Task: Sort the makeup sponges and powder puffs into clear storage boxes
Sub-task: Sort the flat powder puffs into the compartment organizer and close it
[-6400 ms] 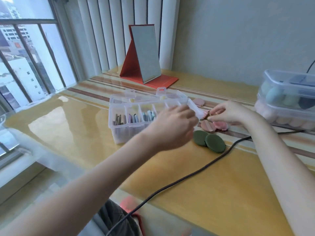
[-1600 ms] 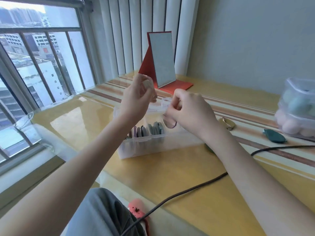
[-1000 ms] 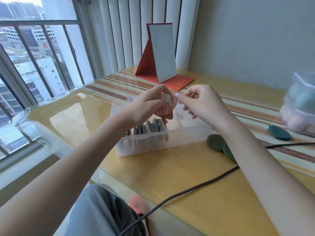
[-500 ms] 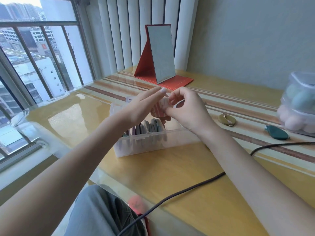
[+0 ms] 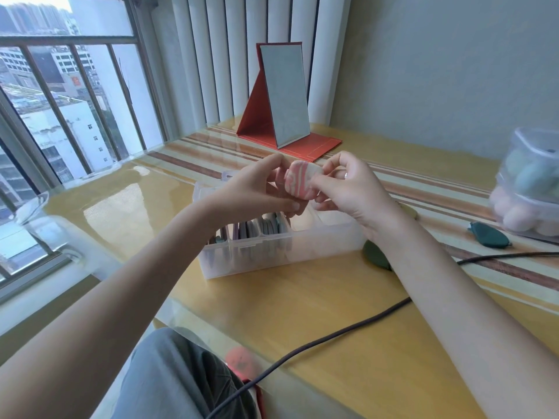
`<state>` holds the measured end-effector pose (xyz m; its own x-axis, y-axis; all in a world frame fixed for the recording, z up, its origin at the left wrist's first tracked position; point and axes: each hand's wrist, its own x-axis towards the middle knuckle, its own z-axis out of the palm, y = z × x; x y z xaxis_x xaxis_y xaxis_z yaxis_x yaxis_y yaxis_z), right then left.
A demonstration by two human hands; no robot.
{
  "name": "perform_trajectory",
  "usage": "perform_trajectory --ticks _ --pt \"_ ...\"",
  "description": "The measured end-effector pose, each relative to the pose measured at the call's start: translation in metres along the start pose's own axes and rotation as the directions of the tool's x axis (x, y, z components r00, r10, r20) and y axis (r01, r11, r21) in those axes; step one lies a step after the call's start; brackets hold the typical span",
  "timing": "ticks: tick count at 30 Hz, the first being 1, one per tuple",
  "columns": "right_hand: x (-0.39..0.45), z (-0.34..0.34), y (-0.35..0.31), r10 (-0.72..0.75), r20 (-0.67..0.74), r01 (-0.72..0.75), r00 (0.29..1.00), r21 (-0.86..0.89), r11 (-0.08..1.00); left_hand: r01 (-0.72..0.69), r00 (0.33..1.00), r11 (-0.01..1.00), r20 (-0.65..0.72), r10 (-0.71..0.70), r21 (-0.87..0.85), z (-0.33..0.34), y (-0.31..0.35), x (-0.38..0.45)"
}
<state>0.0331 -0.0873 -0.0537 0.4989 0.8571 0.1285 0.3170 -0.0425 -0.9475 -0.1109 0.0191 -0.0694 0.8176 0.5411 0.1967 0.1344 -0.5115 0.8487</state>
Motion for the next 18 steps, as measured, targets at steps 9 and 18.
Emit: perform_trajectory --ticks 9,18 --pt "-0.016 -0.004 -0.021 -0.075 0.178 0.151 0.981 -0.469 0.87 0.019 0.996 0.999 -0.083 -0.022 -0.035 0.004 0.002 0.003" --pt "-0.027 0.011 -0.022 -0.121 0.146 0.189 0.982 -0.691 0.698 -0.039 0.987 0.995 -0.154 0.053 0.092 0.005 0.004 0.001"
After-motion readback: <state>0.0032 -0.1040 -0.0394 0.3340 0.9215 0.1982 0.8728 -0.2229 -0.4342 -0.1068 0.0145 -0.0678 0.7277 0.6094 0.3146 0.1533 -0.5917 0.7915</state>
